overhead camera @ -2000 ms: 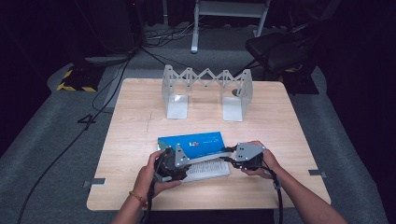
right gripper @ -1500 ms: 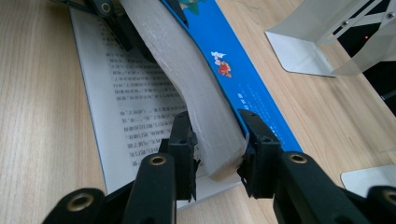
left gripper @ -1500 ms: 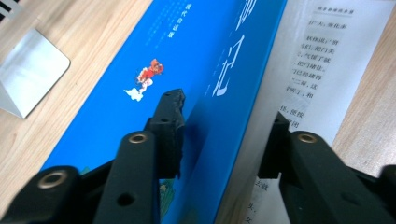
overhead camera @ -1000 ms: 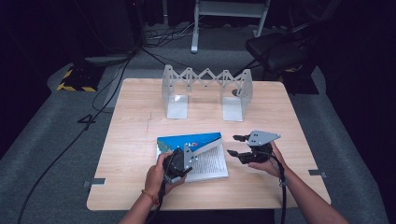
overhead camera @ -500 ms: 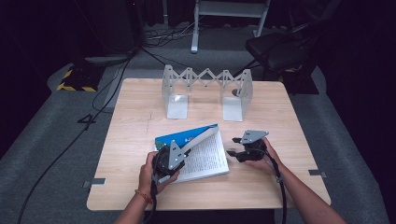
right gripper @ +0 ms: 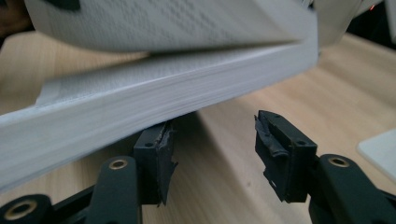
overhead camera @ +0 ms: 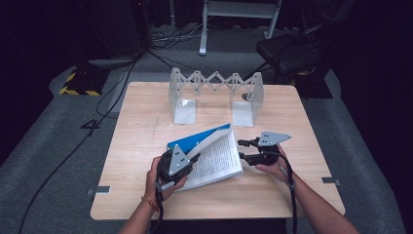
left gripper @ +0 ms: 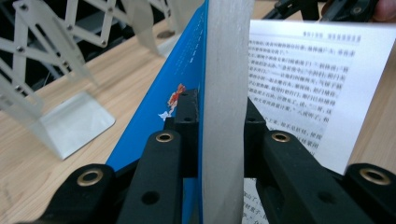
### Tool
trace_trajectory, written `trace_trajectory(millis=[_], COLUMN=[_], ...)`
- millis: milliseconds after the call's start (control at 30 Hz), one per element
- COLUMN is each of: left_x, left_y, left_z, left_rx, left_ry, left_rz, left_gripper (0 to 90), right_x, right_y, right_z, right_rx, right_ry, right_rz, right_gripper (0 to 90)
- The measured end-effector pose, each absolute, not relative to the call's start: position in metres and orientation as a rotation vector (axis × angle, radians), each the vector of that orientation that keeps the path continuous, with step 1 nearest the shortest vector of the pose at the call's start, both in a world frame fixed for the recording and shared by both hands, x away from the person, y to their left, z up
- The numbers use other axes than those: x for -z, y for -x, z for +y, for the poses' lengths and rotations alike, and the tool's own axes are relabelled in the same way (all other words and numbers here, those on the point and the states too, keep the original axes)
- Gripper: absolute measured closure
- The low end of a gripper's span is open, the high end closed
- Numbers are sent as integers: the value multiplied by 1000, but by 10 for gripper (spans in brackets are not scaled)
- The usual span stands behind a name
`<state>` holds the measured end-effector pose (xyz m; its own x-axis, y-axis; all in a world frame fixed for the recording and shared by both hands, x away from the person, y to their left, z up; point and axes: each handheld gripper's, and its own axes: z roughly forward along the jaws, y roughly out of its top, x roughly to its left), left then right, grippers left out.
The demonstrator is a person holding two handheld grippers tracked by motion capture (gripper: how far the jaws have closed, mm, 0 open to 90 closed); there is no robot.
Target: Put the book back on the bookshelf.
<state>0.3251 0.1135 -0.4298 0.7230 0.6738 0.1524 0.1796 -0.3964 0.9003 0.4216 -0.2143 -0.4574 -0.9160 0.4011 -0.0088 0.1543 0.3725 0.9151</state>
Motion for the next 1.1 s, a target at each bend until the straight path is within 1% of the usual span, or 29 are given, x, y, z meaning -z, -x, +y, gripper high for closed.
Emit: trace_trajectory(millis=[67,133,367,633,867,1033,1100], left_x=[431,432,432,435,434,432,432], left_y=[-326,-326,-325,-322,-324,-321,-318], left_z=[110,107,110,113,117,115,121], left_rx=[-561,-549,-503,-504,-462,-455,-425], left_ry=[-1918,-1935,-1923,-1961,-1949,-1927,-1891], left_rz=[640,624,667,698,673,643,624], left_gripper=[758,754,745,743,758,760,759], right_x=[443,438,433,433,428,420,414], right_y=[-416,-414,-409,-408,-408,-404,-400], right_z=[-219,-220,-215,-205,-198,-199,-198], right_rx=[-1641,-1657,-1647,-1607,-1616,-1608,-1595], right_ry=[-509,-507,-517,-512,-516,-480,-446], right_rz=[2336,2322,2300,2302,2262,2235,2223], right_gripper=[468,468,468,469,469,469,469])
